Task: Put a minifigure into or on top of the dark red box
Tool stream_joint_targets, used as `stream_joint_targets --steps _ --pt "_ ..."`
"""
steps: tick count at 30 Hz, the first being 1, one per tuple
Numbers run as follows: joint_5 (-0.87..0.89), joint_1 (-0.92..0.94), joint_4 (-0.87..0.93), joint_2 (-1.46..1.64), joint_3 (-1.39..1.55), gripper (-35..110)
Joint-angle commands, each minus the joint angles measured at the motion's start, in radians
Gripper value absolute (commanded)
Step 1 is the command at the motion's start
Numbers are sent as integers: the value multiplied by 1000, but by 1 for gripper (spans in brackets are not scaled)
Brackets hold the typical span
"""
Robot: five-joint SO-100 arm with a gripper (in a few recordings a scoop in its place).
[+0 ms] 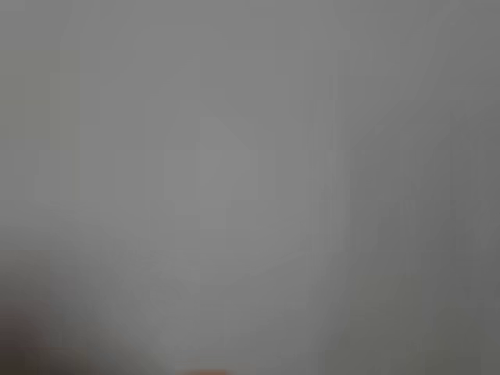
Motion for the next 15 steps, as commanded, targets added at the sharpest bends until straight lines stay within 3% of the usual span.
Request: stream_joint_targets --steps 1,15 --pt "-12 -34 -31 18 46 0" --pt "-94 -86 -81 18 187 0"
